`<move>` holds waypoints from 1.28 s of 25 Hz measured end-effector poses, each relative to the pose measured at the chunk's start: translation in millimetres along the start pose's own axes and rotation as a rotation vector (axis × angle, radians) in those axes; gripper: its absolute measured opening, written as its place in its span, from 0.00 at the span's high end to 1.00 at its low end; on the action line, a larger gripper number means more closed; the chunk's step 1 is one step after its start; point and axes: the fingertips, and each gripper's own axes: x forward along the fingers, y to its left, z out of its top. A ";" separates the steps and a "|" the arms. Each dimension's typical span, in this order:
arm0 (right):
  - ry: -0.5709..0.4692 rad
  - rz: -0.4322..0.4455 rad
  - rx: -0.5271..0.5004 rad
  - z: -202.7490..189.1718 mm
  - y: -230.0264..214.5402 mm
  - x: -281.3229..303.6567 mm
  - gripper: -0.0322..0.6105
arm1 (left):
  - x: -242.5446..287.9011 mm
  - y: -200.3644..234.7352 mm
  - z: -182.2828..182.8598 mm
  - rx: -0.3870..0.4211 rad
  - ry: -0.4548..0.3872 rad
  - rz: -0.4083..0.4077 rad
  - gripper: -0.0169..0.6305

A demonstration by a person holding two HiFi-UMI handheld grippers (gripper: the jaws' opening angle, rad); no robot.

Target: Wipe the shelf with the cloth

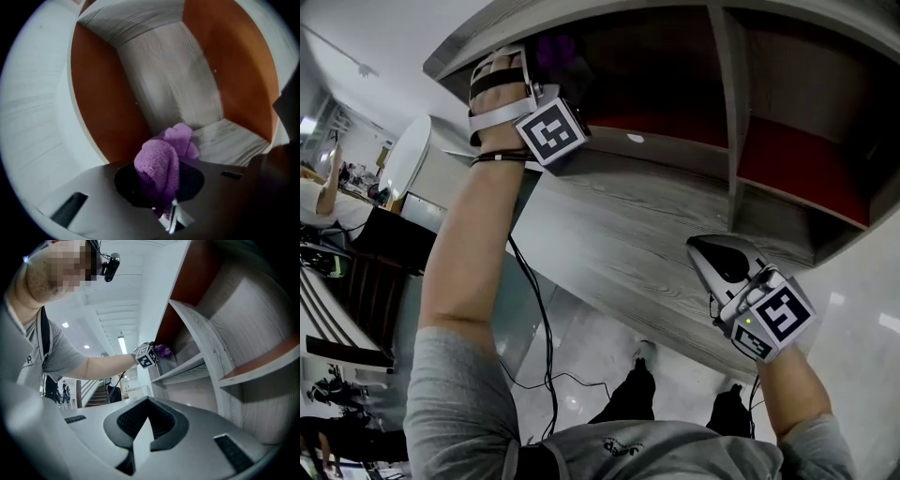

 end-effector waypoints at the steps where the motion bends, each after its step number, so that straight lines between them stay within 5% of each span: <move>1: 0.001 -0.003 0.003 -0.8 -0.8 -1.0 0.92 | -0.4 0.8 -2.2 0.014 0.002 0.020 0.86; 6: 0.001 -0.018 0.011 -2.0 -2.8 -7.7 0.92 | -1.4 0.3 -9.5 -0.003 0.029 0.005 0.85; 24: 0.008 -0.027 0.012 -5.7 -3.5 -5.1 0.92 | -63.4 -145.1 27.0 -0.054 -0.104 -0.514 0.85; 27: 0.018 -0.033 0.019 -5.3 -1.5 -4.0 0.92 | -64.5 -143.7 31.0 -0.334 -0.111 -0.679 0.85; 29: 0.026 -0.039 0.026 -3.0 2.5 -1.8 0.92 | -62.9 -128.9 37.3 -0.652 -0.109 -0.752 0.85; 32: 0.058 -0.049 0.019 8.6 10.0 0.5 0.92 | -56.1 -90.1 50.1 -1.212 -0.116 -0.710 0.85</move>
